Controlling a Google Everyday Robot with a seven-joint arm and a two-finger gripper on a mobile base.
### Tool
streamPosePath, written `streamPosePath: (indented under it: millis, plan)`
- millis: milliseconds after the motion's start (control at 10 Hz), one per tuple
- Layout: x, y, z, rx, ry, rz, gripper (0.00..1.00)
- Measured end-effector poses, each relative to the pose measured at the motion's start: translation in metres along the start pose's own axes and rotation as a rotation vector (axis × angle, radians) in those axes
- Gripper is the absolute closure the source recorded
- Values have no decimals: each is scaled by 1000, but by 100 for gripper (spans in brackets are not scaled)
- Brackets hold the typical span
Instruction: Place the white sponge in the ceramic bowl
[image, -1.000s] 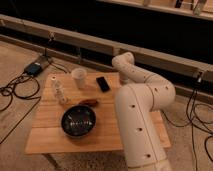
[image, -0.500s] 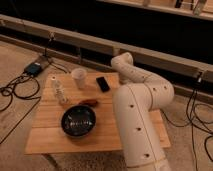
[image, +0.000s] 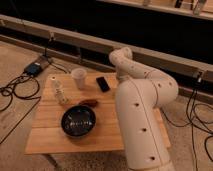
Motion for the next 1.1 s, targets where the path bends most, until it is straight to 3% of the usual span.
streamPosePath:
  millis: [400, 1100]
  plan:
    - [0, 26, -25, -29, -48, 8, 100]
    - [-2, 122, -63, -82, -116, -125, 100]
